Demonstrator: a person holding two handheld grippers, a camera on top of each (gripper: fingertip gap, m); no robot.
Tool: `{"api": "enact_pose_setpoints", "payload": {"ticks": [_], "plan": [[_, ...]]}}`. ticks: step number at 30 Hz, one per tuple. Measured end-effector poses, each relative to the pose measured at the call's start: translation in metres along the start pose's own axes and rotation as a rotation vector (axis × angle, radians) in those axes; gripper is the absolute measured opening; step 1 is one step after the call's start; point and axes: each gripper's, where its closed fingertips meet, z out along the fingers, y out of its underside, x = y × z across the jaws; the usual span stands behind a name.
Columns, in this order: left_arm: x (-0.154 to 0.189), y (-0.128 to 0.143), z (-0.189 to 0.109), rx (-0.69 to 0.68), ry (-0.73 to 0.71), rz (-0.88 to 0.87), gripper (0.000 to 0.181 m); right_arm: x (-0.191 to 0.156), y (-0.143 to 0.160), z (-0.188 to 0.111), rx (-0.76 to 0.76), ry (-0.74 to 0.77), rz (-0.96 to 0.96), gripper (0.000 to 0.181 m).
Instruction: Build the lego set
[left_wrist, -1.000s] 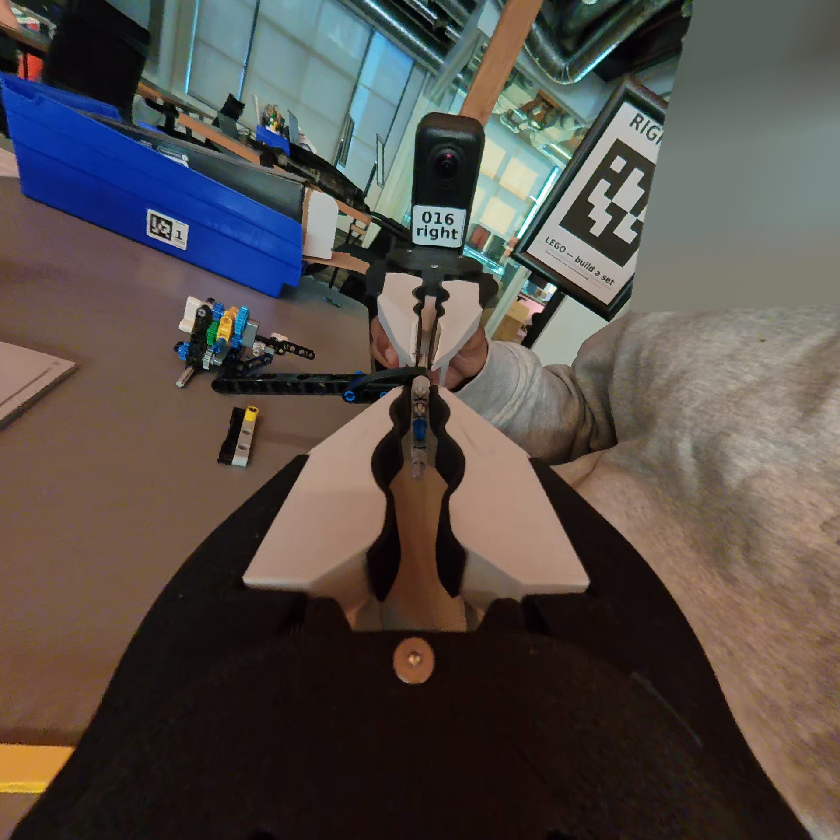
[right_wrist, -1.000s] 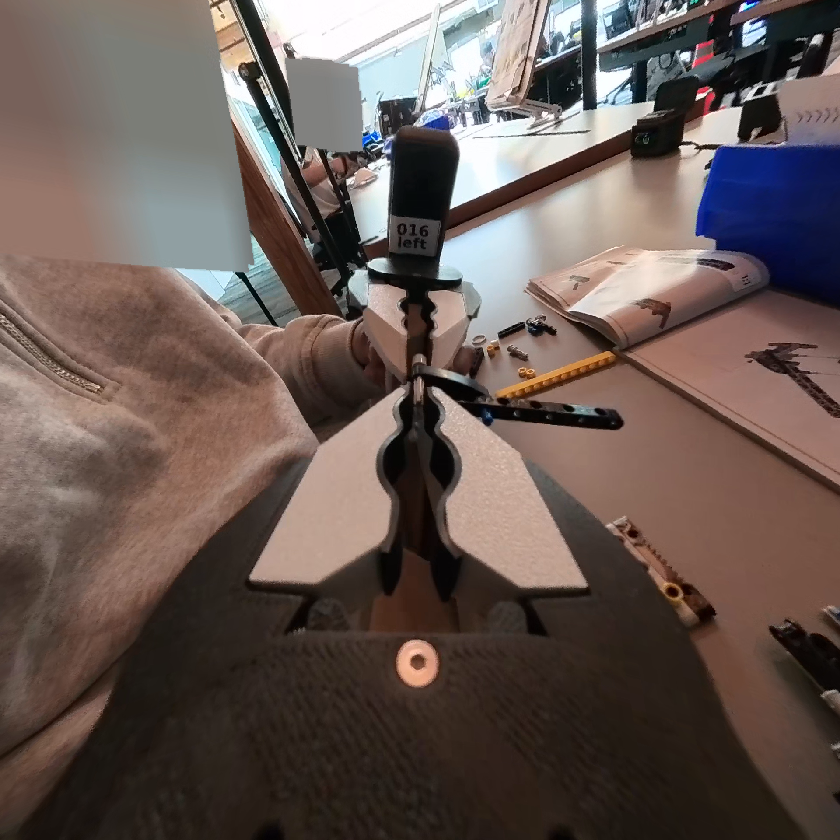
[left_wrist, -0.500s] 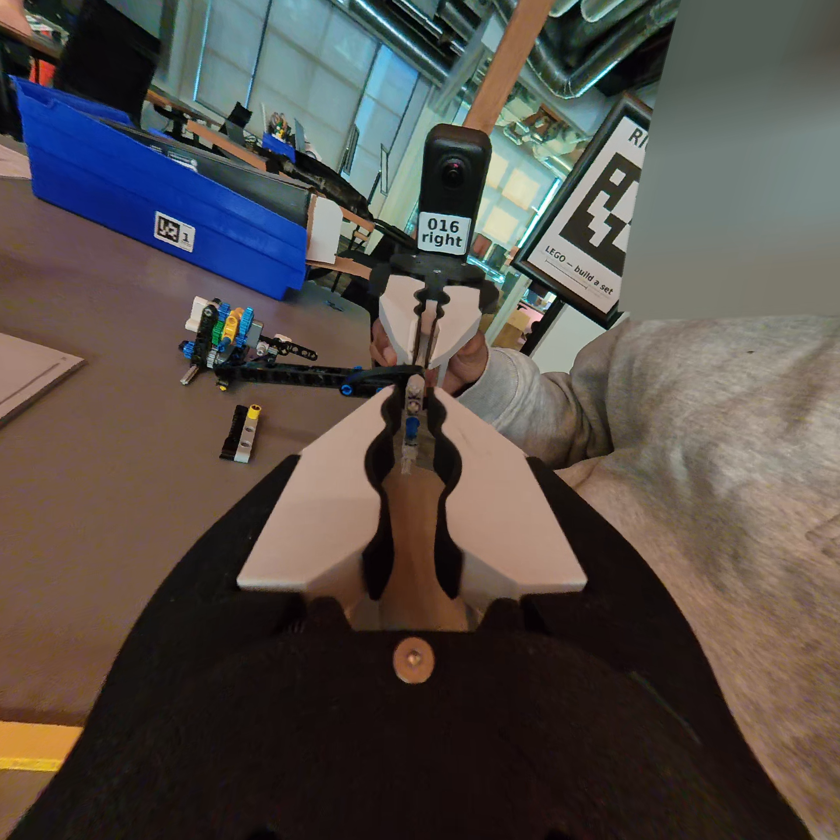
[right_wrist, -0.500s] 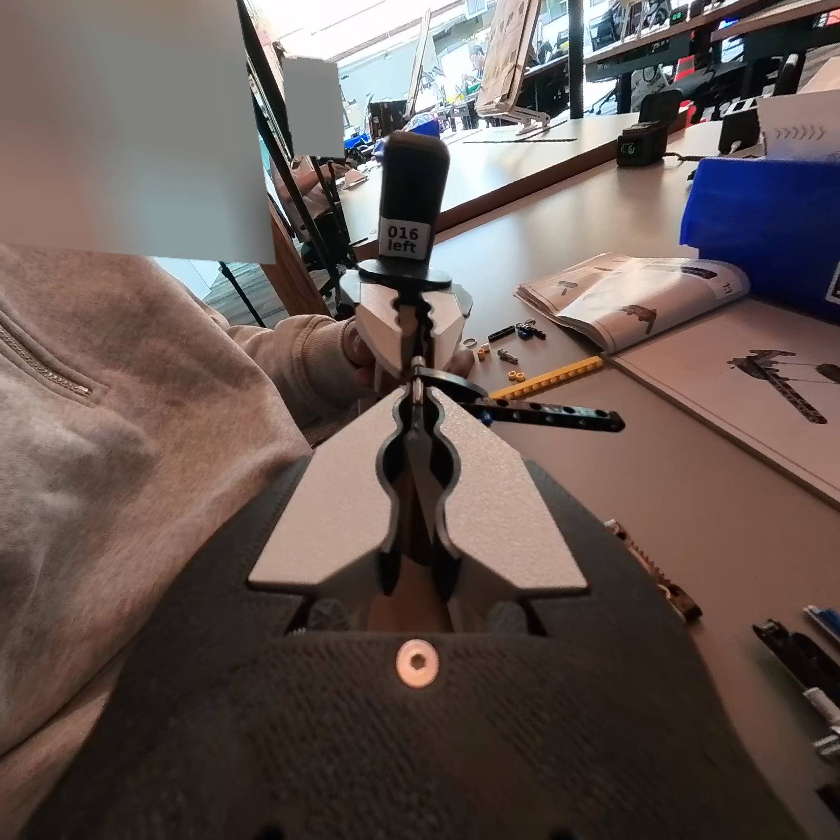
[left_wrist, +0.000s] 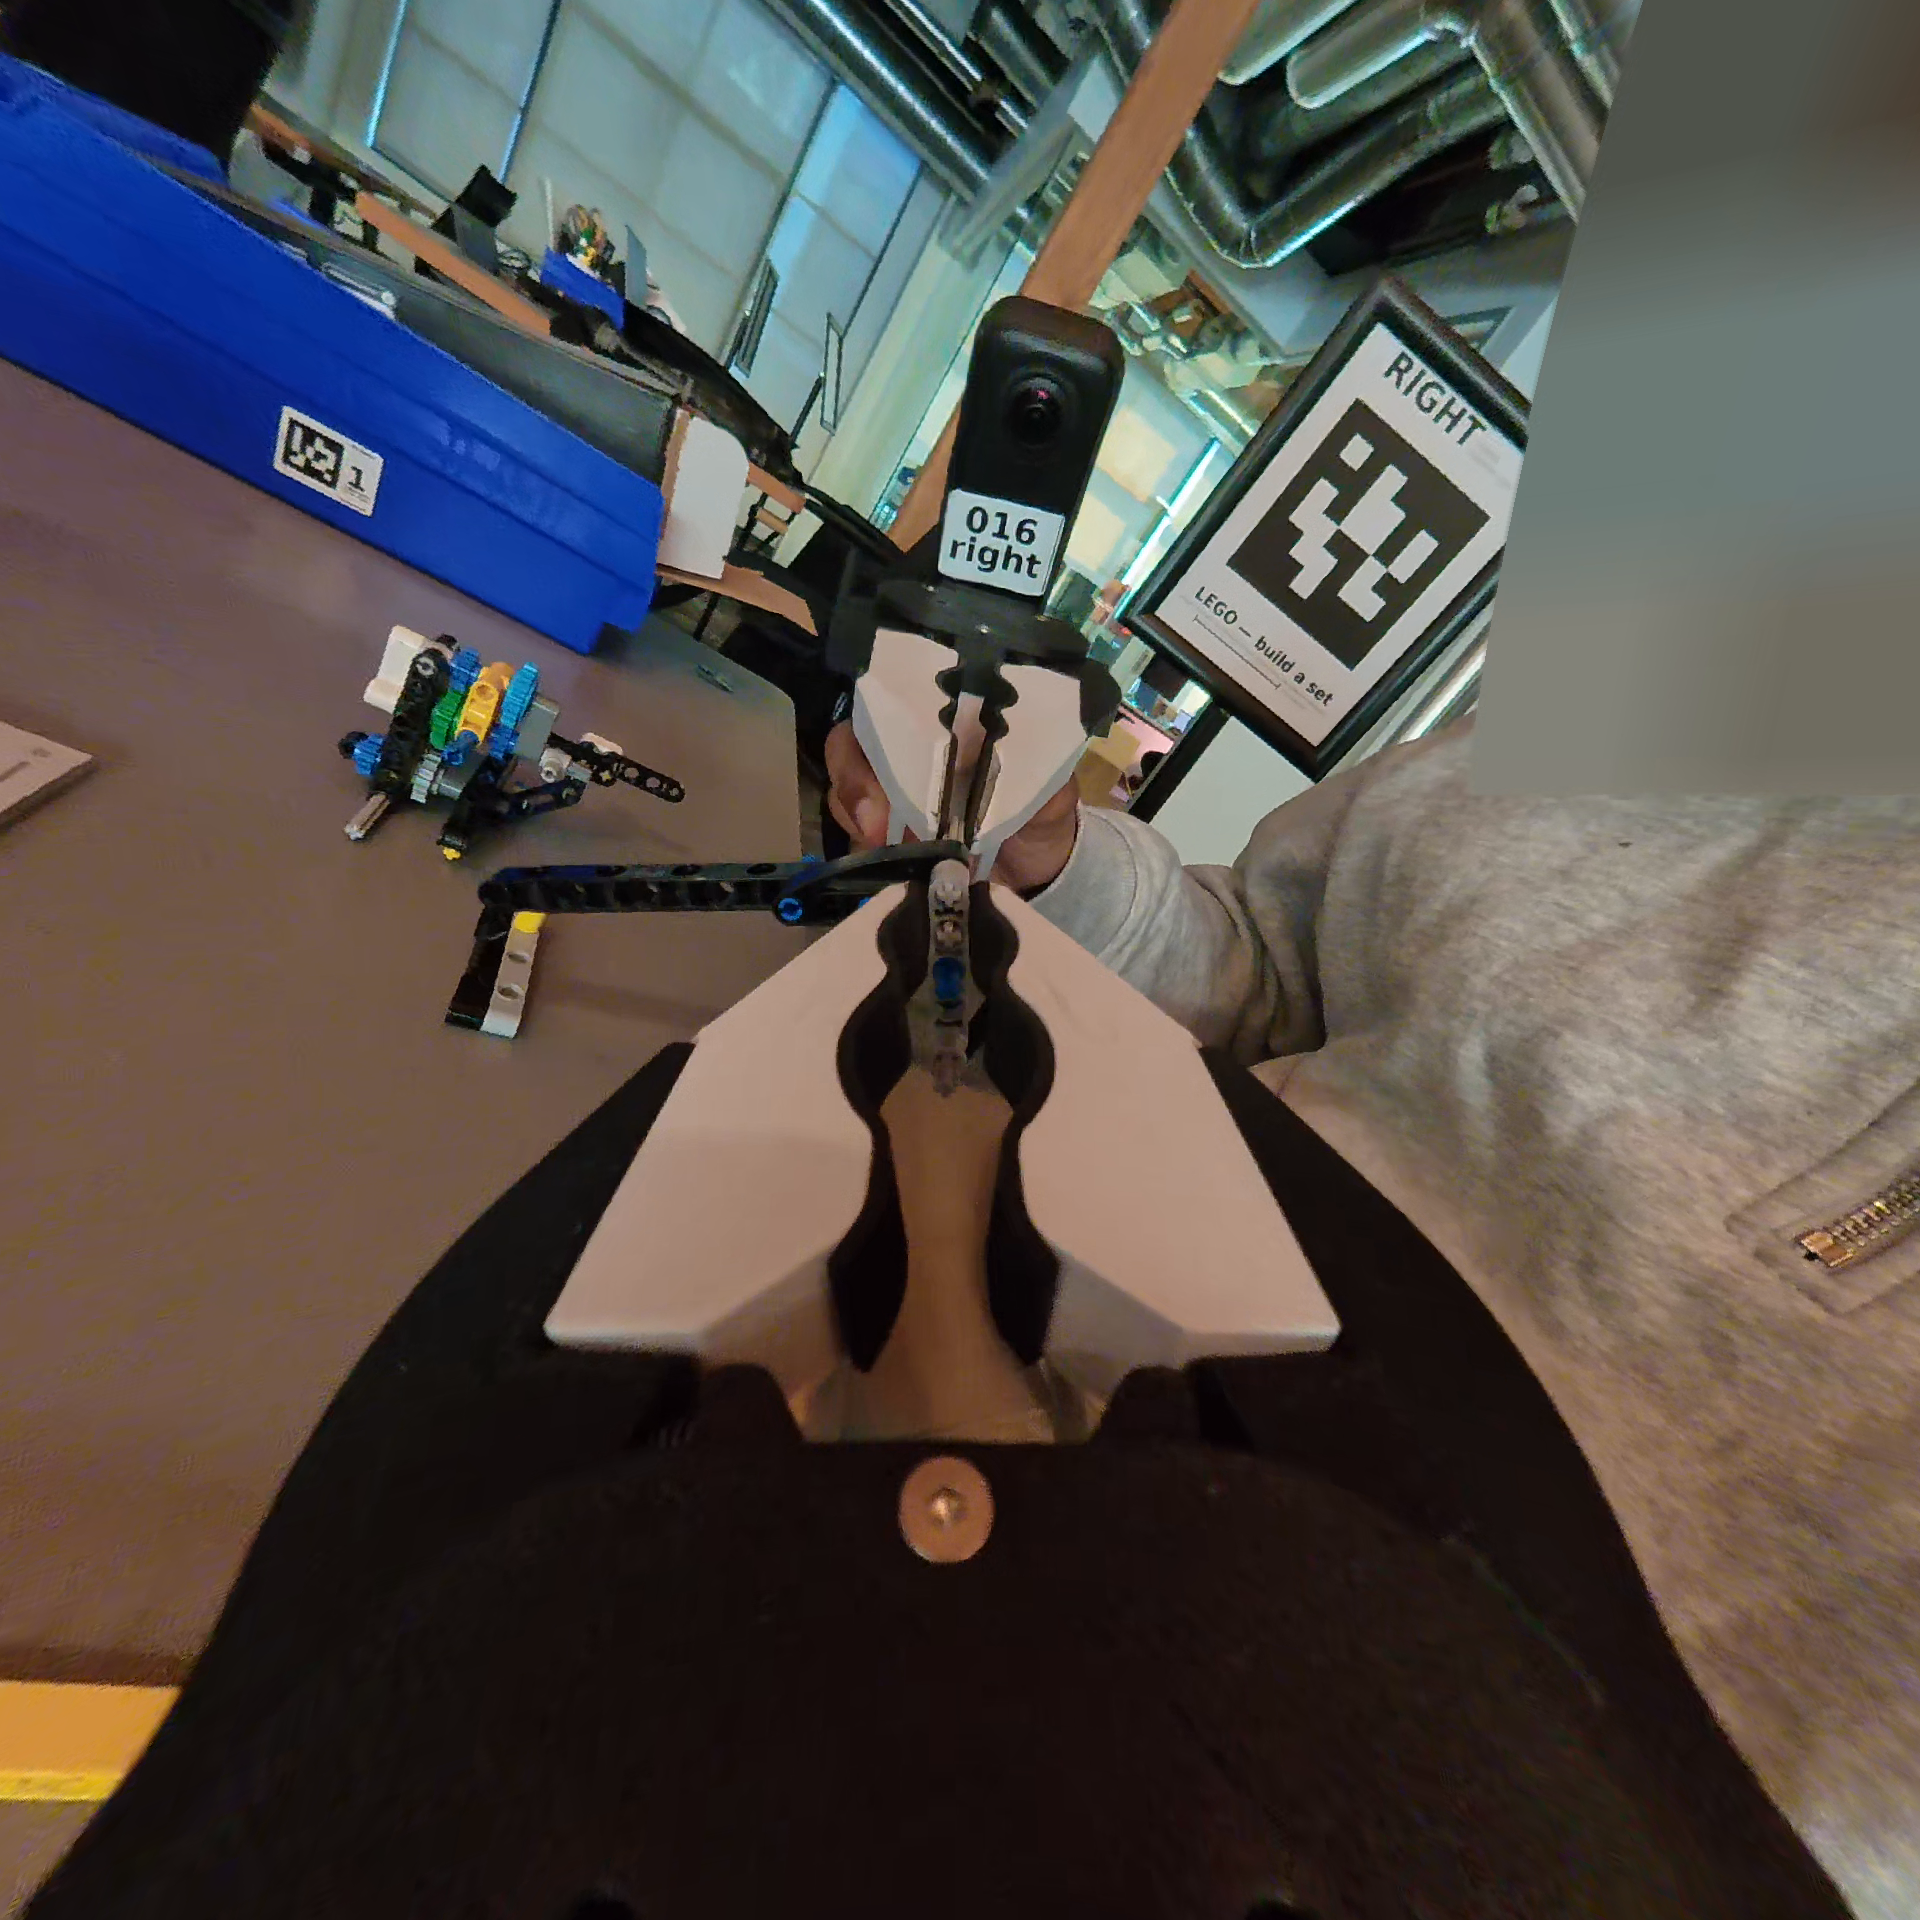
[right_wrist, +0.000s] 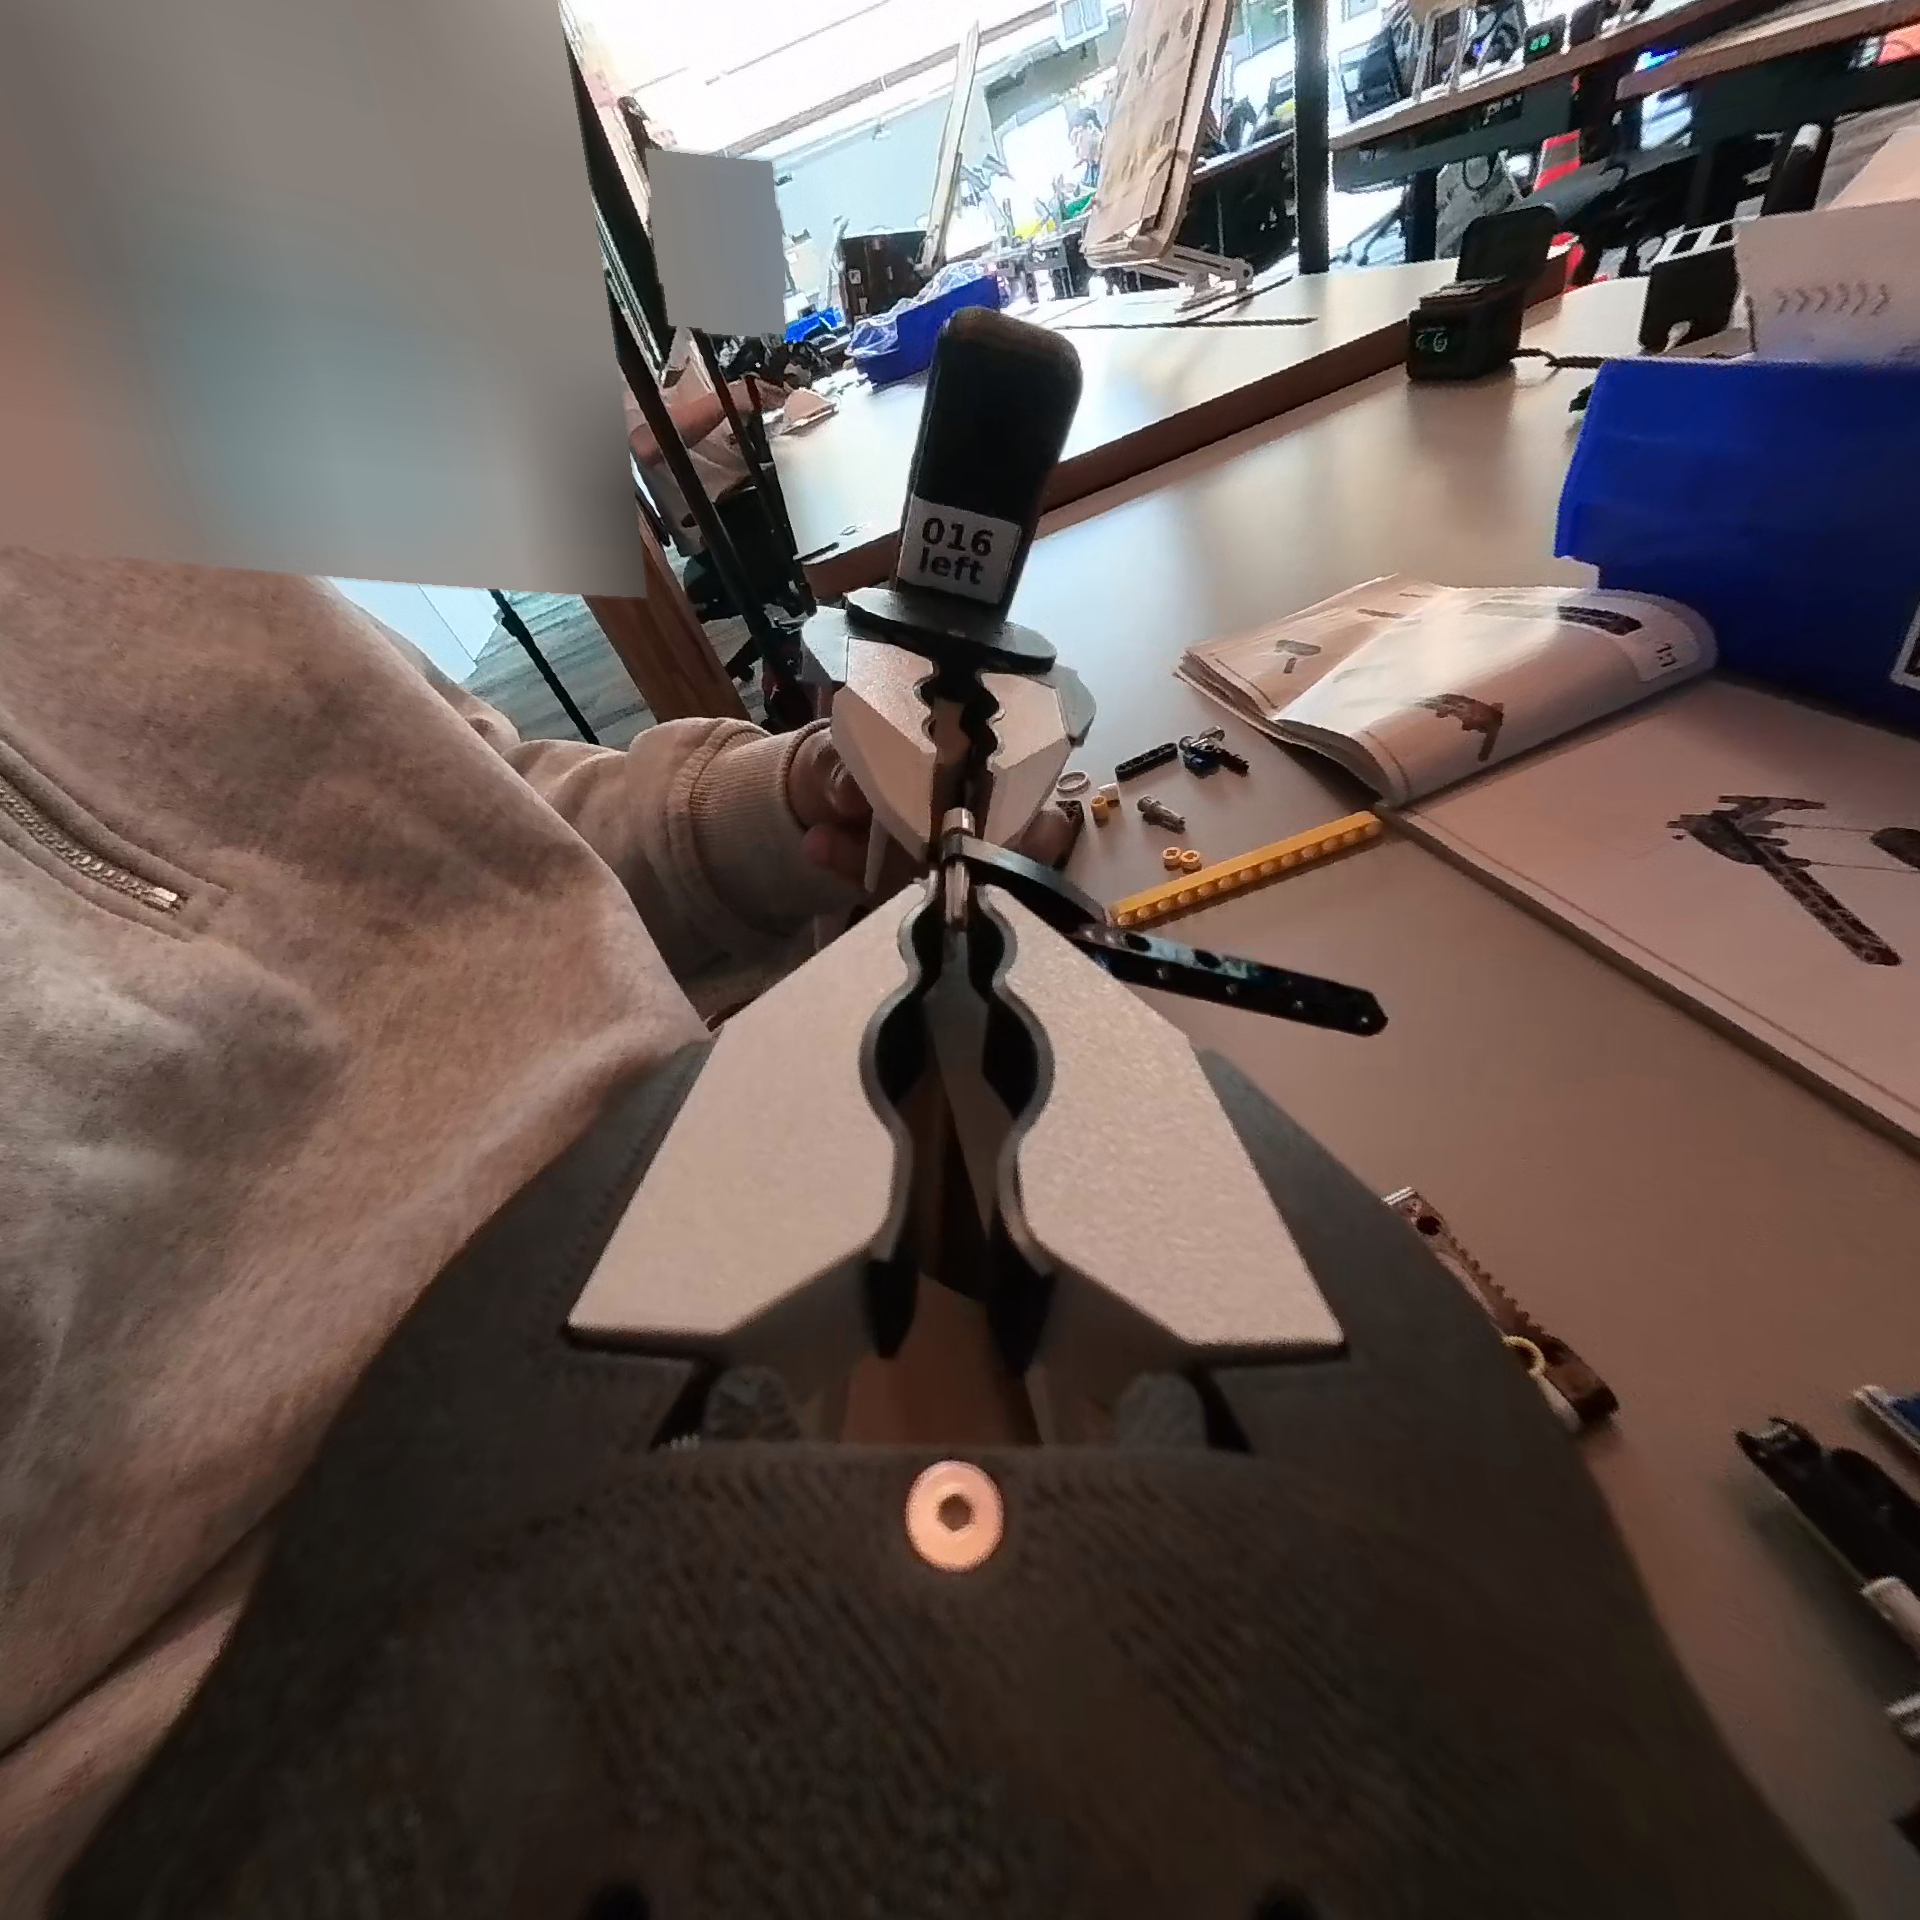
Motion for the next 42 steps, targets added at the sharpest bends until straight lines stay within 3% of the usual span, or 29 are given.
{"api": "enact_pose_setpoints", "payload": {"ticks": [42], "plan": [[-0.004,0.011,0.003,-0.064,-0.032,0.024,0.002,0.0,0.013,0.005,-0.055,-0.013,0.02,0.003]]}}
